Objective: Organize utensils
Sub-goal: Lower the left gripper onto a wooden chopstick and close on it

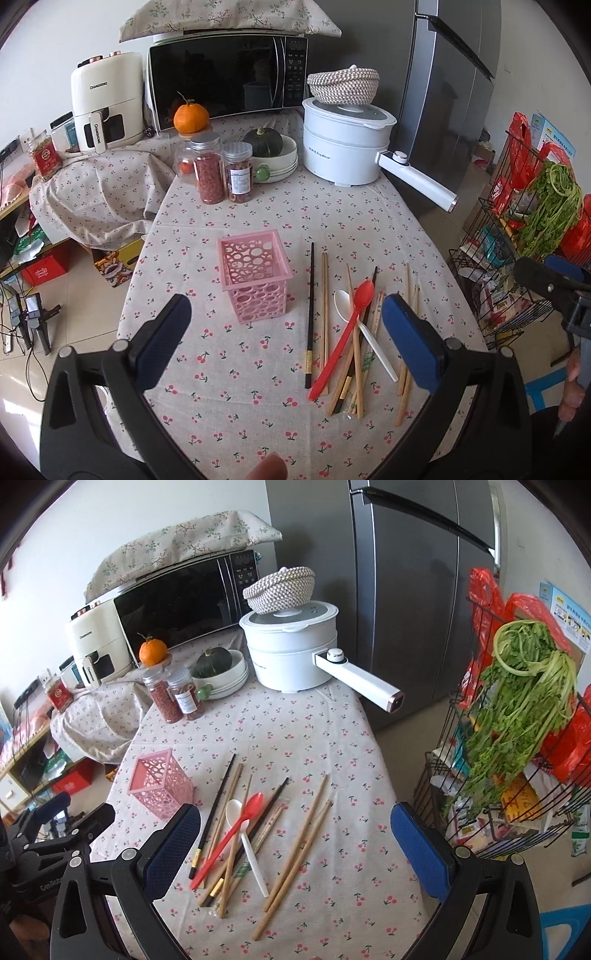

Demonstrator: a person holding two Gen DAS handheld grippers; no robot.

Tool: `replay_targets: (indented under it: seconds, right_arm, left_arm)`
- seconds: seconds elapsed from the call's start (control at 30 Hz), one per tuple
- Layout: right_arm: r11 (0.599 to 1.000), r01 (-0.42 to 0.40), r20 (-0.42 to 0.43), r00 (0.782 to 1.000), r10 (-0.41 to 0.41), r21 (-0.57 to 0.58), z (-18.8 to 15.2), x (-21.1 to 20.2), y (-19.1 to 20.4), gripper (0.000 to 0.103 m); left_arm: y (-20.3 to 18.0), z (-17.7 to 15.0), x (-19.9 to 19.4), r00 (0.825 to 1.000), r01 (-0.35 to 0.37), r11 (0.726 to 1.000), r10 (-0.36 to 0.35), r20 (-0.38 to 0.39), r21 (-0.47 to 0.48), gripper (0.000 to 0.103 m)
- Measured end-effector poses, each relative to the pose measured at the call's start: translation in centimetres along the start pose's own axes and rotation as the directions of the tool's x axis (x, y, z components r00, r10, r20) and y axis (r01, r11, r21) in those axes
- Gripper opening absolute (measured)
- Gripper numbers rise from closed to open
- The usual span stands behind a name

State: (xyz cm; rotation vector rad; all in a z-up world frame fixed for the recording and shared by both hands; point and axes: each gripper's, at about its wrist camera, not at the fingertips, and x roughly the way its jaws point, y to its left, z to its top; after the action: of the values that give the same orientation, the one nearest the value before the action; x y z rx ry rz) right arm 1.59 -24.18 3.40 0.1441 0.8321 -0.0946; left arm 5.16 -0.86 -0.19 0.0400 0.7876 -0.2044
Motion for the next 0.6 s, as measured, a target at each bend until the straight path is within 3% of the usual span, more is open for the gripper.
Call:
replay_targets:
  seconds: [0.17,0.27,0.3,0.4,0.47,0.6]
  right_arm:
    - [1.000,-0.005,-0.095,0.995,0.005,-0.001,1.8,4.2,-0.6,0.101]
    - [1.000,-0.001,-0.154,0.988,0.005,0.025,1.9,7.6,-1.7,0.095]
    - [0.999,-0.003,-0.181,0.983,0.009,0.036,1.7,8.8,-2.2,0.087]
    - [0.997,-0.014,-0.292,0.956,0.036,0.079,1.0,12.3,-3.7,0.072]
    - [0.993,-0.015,-0.328,0.943,0.052,0.114,0.7,13.7,-4.9,0.068]
    - [0.984,-0.040,-0.370,0.924,0.102,0.172,0.6,15.5,-6.2,0.064]
  left_arm:
    - [1.0,1.6,4.4,0.987,0.079,0.997,-0.078,-0.141,-0.003,0.095]
    - [0.5,2.1,7.3,0.954,0.168,0.985,-0.172,-0.248,-0.036,0.078]
    - [-0.1,2.4,7.9,0.944,0.184,0.982,-0.186,-0.272,-0.031,0.072]
    - [-2.2,3.4,9.3,0.931,0.210,0.978,-0.193,-0.309,0.020,0.061]
    - [-3.9,3.7,10.3,0.915,0.244,0.968,-0.209,-0.344,0.061,0.058]
    - [-6.8,3.6,14.1,0.862,0.292,0.953,-0.228,-0.453,0.076,0.043]
